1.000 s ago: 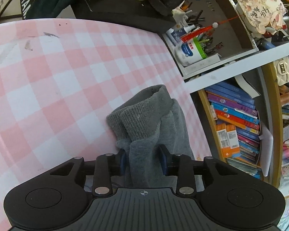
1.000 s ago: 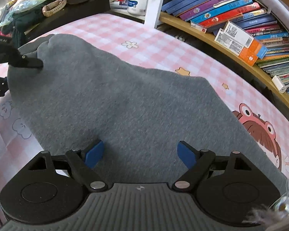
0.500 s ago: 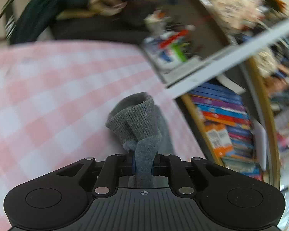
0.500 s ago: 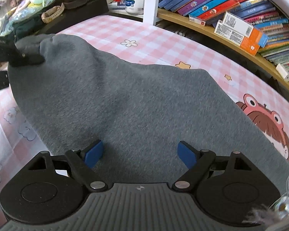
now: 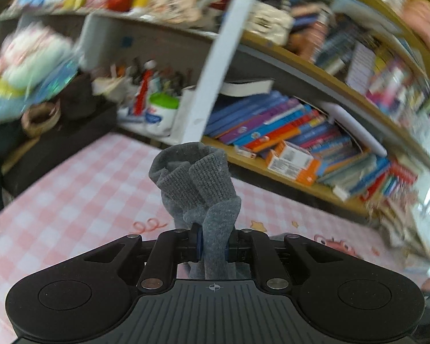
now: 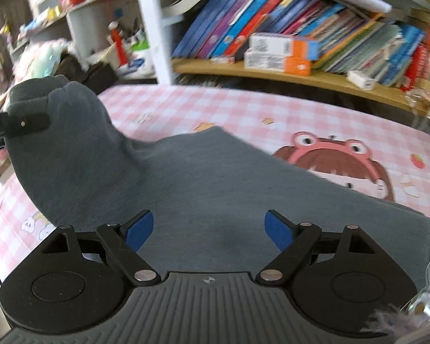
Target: Fold clothes
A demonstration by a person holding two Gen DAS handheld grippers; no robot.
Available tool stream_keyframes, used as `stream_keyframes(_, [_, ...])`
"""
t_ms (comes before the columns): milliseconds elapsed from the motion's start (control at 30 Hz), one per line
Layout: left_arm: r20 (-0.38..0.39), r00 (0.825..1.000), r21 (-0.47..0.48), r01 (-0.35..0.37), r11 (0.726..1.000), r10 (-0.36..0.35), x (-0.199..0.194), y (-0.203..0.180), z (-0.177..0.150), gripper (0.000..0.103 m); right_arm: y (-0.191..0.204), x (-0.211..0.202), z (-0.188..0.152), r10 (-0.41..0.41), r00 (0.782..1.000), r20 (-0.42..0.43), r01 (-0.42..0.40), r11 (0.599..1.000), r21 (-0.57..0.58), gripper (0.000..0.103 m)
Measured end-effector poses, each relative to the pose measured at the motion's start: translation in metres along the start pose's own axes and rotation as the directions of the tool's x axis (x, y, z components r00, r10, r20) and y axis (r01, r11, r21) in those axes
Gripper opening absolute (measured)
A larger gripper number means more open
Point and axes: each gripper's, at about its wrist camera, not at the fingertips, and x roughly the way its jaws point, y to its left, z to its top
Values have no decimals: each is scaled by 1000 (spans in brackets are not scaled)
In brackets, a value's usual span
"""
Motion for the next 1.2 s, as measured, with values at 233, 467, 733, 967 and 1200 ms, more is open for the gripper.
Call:
stream_keyframes(233, [-22, 999, 216, -37, 976, 43, 8, -57, 0, 12, -38, -19, -4, -19, 999, 33, 15, 995, 99, 84])
stream_keyframes(467, [-62, 996, 389, -33, 921, 62, 20, -107, -16, 13, -66, -31, -11, -23, 998, 52, 15, 988, 153, 84])
stream_keyframes(733, [-217, 973, 522, 50, 852, 76, 43, -159, -60, 26, -88, -37, -20, -18, 999, 48, 8, 981, 196, 84])
stream_keyframes(967, [-419, 908, 474, 229, 850, -11, 56, -174, -96, 71, -101, -35, -25, 4, 1000, 25, -10, 968, 250, 84])
stream_keyframes(1200, [-335, 920, 264, 296, 918, -201, 19, -146, -69, 74, -109, -26, -23, 85, 996, 9, -82, 930, 358, 84])
